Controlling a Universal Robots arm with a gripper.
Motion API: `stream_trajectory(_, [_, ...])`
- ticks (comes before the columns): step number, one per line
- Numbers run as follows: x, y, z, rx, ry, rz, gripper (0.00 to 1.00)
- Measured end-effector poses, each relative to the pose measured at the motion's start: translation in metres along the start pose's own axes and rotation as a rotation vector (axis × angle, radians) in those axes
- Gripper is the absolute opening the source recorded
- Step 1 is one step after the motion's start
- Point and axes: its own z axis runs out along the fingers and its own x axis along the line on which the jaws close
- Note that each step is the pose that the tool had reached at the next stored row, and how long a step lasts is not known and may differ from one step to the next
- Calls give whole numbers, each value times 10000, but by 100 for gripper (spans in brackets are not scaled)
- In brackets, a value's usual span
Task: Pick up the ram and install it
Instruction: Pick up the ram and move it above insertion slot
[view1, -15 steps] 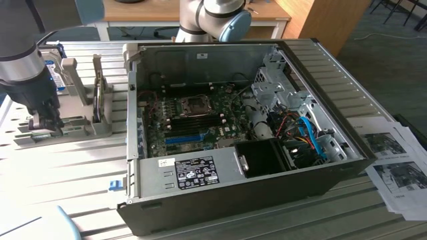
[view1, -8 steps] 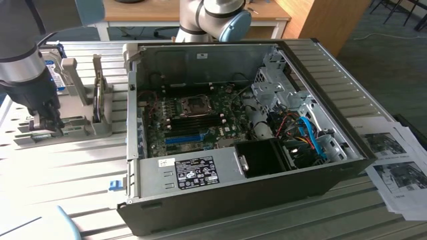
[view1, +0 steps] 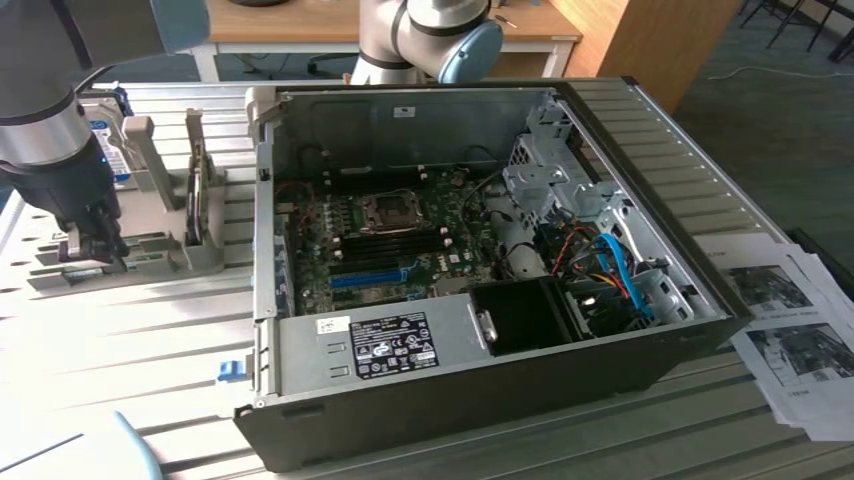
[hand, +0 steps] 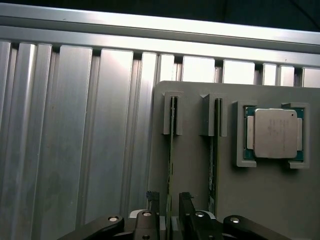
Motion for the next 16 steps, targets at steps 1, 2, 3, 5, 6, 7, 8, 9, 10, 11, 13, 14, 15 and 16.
stream_trajectory(1, [0, 0, 0, 0, 0, 0, 29])
stream_trajectory(2, [0, 0, 0, 0, 0, 1, 29])
stream_trajectory(3, [0, 0, 0, 0, 0, 0, 29])
stream_trajectory(5, [0, 0, 0, 0, 0, 1, 29])
stream_trajectory(6, [0, 0, 0, 0, 0, 0, 29])
stream_trajectory(7, [0, 0, 0, 0, 0, 0, 29])
stream_trajectory(8, [0, 0, 0, 0, 0, 0, 28])
stream_trajectory(9, [0, 0, 0, 0, 1, 0, 28])
stream_trajectory(10, [0, 0, 0, 0, 0, 0, 21])
stream_trajectory(11, [0, 0, 0, -1, -1, 1, 15])
stream_trajectory(13, [0, 0, 0, 0, 0, 1, 11])
stream_trajectory(14, [0, 0, 0, 0, 0, 1, 11])
stream_trajectory(15, [0, 0, 0, 0, 0, 0, 11])
stream_trajectory(16, [0, 0, 0, 0, 0, 0, 11])
